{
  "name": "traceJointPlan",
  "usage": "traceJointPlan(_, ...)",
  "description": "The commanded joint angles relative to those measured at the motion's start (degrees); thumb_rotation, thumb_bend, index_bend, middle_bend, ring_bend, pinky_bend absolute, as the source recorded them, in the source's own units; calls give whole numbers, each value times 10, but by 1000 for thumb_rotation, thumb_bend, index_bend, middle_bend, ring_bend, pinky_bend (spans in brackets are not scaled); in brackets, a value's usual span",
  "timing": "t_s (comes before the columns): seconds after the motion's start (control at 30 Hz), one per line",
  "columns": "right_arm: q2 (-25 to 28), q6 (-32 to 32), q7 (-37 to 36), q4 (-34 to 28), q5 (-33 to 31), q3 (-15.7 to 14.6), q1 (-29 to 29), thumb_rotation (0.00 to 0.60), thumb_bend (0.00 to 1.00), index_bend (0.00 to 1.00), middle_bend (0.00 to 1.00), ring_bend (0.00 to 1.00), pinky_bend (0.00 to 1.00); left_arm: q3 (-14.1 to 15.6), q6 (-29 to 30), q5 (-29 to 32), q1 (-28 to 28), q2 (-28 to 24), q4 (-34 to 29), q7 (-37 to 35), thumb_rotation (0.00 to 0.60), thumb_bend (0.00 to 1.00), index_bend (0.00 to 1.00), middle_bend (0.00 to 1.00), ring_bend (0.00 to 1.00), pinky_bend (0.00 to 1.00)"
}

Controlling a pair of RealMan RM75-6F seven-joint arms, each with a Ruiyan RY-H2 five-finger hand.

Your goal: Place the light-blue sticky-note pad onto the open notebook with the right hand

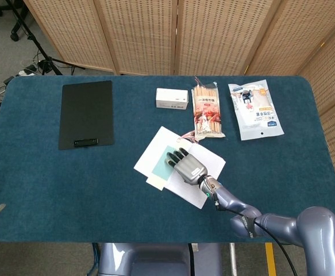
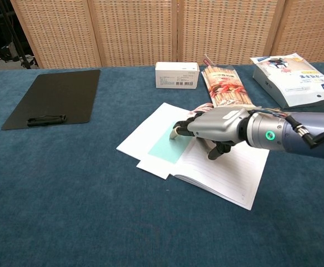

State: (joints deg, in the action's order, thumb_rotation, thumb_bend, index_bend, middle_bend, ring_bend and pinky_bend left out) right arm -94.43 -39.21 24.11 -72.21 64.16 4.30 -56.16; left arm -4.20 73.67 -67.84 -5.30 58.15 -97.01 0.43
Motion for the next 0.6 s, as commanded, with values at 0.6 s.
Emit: traceJointPlan(0.6, 13, 10, -14, 16, 10, -4, 2, 600, 1000, 81, 0, 0, 50, 2, 1, -4, 1, 4, 3, 1, 600, 0, 0, 0, 0, 0)
